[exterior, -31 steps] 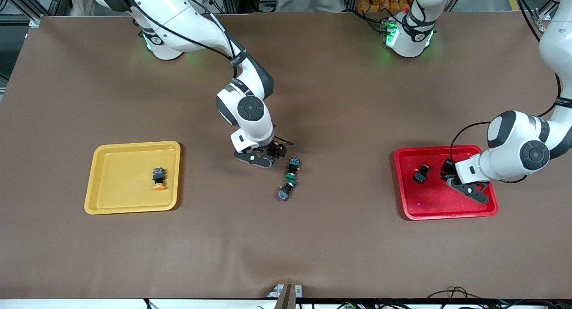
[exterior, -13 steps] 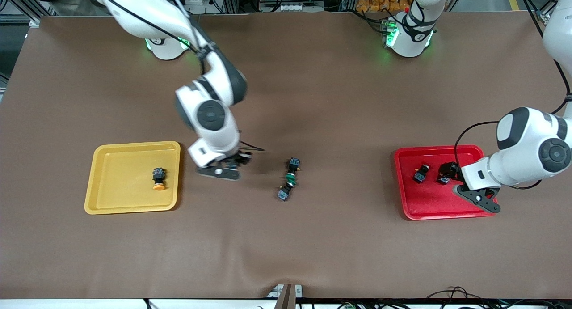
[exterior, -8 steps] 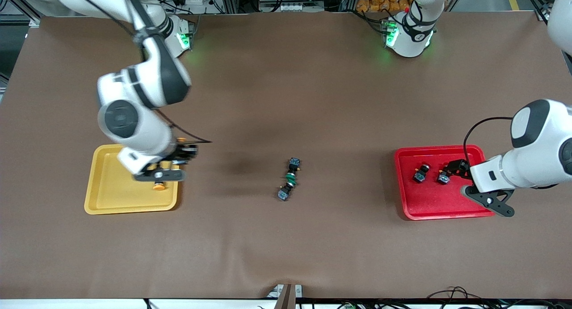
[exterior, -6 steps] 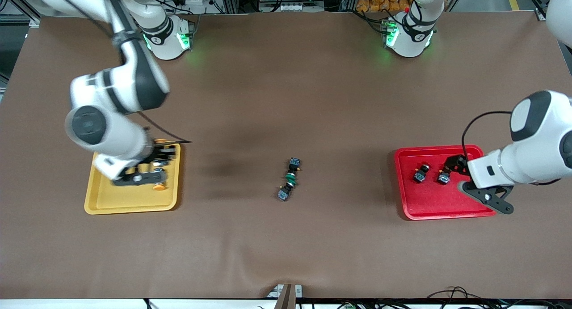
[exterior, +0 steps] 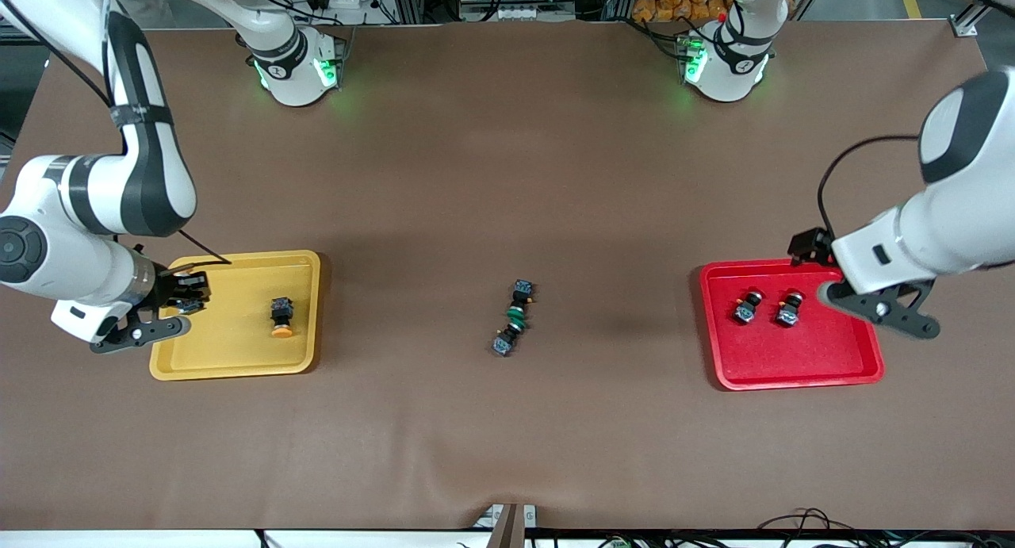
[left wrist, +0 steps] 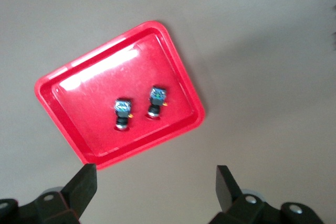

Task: Place red and yellow buttons in trays
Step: 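Open the left gripper while the right gripper carries the yellow button, then place the yellow button in the yellow tray while the left gripper withdraws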

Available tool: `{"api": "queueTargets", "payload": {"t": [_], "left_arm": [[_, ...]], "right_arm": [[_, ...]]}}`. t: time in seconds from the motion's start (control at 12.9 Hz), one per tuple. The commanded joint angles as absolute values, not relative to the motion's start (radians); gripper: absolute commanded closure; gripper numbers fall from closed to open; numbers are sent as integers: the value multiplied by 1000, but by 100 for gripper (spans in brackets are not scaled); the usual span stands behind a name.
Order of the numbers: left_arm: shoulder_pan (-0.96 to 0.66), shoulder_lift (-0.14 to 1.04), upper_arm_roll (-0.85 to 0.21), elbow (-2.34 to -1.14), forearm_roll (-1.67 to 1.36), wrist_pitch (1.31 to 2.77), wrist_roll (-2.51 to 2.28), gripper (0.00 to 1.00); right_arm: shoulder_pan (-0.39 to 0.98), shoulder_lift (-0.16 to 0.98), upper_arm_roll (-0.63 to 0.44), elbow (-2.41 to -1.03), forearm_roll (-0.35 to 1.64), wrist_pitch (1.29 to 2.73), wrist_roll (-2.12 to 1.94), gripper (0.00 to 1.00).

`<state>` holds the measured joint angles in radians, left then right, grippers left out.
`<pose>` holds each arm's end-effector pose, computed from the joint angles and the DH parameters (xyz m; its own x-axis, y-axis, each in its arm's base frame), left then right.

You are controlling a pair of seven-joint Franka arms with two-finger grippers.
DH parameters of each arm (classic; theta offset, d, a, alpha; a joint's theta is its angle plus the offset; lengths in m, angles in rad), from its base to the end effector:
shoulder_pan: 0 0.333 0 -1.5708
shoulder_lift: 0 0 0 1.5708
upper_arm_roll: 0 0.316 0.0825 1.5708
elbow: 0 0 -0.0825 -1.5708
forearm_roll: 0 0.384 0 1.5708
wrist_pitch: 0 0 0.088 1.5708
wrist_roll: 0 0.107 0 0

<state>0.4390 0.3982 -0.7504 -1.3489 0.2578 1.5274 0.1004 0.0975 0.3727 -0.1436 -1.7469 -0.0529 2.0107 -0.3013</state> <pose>0.6353 -0.0885 0.5353 0.9177 -0.3802 -0.1153 -0.3803 -0.9246 0.0222 0.6379 -0.0253 0.3538 0.9519 0.2770 -0.1308 0.2866 -0.9561 0.0611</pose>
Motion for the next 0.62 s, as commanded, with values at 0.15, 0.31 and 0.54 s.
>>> {"api": "queueTargets", "payload": {"t": [0.15, 0.31, 0.54], "left_arm": [[172, 190, -372, -1359, 88, 1471, 92, 0], [85, 160, -252, -1361, 83, 1448, 95, 0], [40, 118, -134, -1408, 40, 1414, 60, 0]], "right_arm": [[98, 460, -146, -1862, -34, 2219, -316, 100], [107, 495, -147, -1864, 17, 2243, -314, 100], [112, 543, -150, -1864, 84, 2255, -308, 100]]}}
